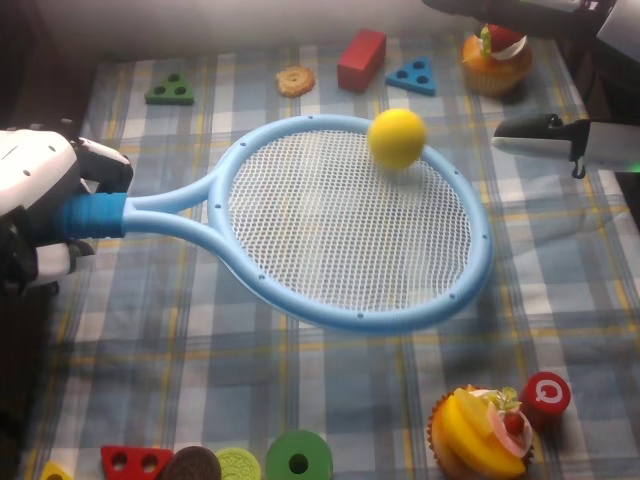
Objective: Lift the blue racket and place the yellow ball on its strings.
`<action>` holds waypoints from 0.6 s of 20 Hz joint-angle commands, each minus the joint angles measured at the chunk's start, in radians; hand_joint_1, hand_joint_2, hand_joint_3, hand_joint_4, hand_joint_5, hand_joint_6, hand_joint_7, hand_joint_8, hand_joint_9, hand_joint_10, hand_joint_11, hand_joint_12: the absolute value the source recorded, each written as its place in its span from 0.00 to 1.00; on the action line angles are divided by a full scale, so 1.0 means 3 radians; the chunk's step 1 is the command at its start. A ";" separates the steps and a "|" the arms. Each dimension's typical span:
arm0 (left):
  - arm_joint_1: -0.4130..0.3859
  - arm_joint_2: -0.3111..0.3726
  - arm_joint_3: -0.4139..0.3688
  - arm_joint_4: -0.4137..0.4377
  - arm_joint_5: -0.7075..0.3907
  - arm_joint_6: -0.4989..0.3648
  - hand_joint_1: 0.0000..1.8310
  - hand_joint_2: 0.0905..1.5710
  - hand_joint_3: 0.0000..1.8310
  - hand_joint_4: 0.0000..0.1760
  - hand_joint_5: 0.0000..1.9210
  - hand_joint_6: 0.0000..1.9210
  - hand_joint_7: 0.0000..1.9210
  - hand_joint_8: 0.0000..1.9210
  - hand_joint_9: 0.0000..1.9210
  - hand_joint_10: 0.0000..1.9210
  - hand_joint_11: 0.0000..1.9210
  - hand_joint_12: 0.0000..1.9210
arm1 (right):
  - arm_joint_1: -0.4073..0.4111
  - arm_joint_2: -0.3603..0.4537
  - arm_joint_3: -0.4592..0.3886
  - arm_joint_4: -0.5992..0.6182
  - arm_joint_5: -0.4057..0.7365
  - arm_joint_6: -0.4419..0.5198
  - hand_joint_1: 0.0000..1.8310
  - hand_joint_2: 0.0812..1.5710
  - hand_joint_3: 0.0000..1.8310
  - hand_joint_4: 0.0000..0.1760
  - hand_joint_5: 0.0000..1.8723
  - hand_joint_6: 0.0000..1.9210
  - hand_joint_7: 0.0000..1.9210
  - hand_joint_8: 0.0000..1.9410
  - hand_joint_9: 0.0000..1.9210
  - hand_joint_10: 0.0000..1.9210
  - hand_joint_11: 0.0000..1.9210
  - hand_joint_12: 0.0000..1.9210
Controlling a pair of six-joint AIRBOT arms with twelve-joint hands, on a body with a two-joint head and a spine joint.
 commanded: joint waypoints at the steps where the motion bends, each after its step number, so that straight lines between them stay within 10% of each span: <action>1: -0.0048 -0.0012 0.0027 0.0050 -0.0320 0.0004 0.84 0.81 0.00 0.83 0.40 1.00 0.66 1.00 0.78 1.00 0.67 1.00 | 0.0004 -0.0010 0.0004 0.0126 0.0384 -0.0003 0.59 0.72 0.00 0.00 0.13 0.00 0.22 0.00 0.24 0.00 0.09 0.28; 5: -0.0053 -0.0039 0.0085 -0.0037 -0.0262 0.0004 0.83 0.81 0.00 0.99 0.41 1.00 0.64 1.00 0.76 1.00 0.73 1.00 | -0.0022 -0.0010 0.0003 0.0147 0.0384 -0.0003 0.60 0.73 0.00 0.00 0.13 0.00 0.23 0.00 0.24 0.00 0.09 0.29; 12: -0.0053 -0.0079 0.0114 -0.0131 -0.0229 0.0006 0.85 0.77 0.00 0.87 0.40 1.00 0.63 1.00 0.75 1.00 0.56 0.89 | -0.0060 0.0003 -0.0005 0.0179 0.0400 -0.0003 0.59 0.74 0.00 0.00 0.13 0.00 0.23 0.00 0.25 0.00 0.09 0.34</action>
